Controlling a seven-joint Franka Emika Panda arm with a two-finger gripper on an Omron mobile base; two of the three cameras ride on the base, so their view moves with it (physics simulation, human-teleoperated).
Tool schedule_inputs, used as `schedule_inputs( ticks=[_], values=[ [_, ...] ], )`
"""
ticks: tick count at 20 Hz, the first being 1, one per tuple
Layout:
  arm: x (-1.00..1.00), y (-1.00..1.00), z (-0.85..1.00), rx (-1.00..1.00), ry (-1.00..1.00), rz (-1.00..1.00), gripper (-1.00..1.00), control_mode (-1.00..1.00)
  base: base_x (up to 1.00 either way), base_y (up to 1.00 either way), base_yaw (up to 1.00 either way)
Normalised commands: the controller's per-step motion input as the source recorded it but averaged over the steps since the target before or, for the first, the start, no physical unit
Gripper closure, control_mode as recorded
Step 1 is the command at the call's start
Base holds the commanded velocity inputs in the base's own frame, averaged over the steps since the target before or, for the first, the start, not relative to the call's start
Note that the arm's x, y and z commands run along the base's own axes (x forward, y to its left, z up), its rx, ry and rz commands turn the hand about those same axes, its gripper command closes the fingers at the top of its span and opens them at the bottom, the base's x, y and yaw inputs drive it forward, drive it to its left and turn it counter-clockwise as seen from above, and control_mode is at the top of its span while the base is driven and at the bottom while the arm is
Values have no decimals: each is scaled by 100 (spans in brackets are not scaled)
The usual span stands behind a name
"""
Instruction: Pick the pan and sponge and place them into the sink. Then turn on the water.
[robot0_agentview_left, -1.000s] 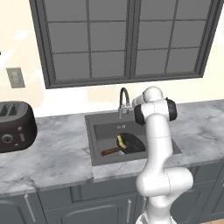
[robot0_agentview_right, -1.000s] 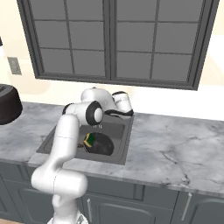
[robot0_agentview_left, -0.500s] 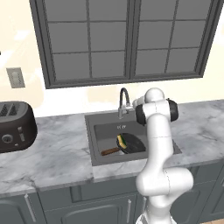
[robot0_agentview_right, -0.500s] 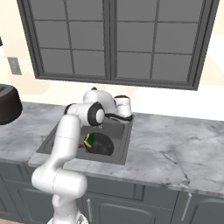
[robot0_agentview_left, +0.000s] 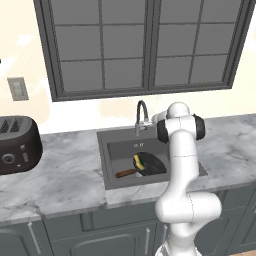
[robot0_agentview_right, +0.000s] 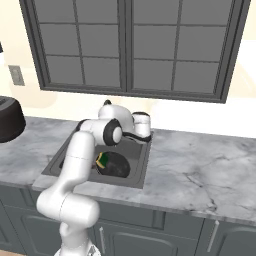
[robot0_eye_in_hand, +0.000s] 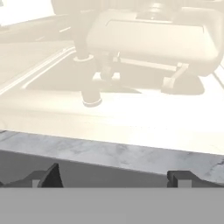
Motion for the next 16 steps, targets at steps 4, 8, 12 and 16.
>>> schedule_inputs(
  ticks=[4, 8, 12, 16],
  values=[
    [43, -14, -5, 8, 0, 8, -100, -100, 0, 0, 0],
    [44, -13, -12, 7, 0, 8, -100, -100, 0, 0, 0],
    [42, -6, -11, 5, 1, 6, -100, -100, 0, 0, 0],
    [43, 0, -15, 2, 10, 3, -100, -100, 0, 0, 0]
  ],
)
